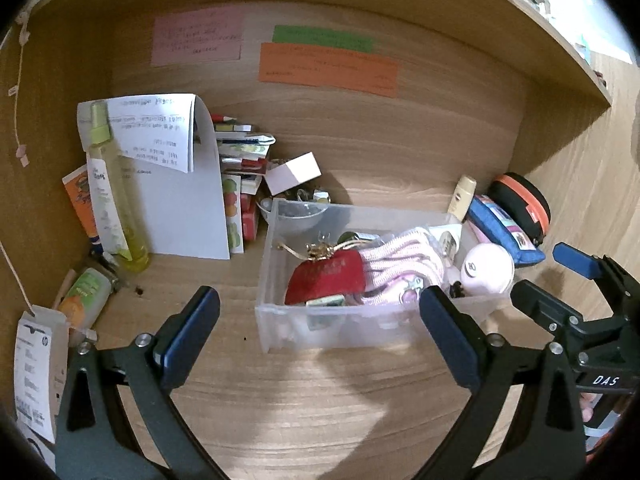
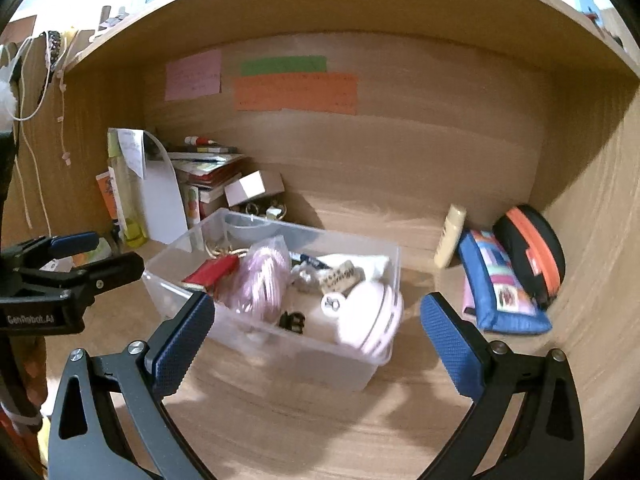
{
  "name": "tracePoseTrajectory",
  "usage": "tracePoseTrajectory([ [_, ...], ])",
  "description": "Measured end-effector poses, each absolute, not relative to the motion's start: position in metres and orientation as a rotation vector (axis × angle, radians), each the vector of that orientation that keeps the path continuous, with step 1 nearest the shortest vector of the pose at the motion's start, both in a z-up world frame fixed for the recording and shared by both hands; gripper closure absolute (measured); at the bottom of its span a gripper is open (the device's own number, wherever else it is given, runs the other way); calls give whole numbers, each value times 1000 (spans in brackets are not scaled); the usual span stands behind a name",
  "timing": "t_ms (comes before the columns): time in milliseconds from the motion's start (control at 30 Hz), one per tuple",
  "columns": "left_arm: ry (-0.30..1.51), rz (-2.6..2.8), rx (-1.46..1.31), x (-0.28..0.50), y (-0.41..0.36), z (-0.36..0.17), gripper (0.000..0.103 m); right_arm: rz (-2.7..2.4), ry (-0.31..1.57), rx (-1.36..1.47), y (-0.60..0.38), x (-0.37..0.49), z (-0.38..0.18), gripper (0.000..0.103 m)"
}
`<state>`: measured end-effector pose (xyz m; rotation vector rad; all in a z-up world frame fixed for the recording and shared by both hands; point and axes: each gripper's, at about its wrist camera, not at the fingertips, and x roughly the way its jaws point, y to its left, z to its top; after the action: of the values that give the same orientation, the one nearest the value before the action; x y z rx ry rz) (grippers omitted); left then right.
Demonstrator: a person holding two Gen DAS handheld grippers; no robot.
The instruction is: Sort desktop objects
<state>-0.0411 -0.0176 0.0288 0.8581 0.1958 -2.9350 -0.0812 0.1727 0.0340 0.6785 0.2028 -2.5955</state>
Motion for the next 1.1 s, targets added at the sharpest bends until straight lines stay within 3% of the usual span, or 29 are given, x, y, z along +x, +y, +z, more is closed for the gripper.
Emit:
tracePoseTrajectory([
  [1100,72,-2871,882,-40,5,-2,2,-2570,120,764,177,-73,16,0],
])
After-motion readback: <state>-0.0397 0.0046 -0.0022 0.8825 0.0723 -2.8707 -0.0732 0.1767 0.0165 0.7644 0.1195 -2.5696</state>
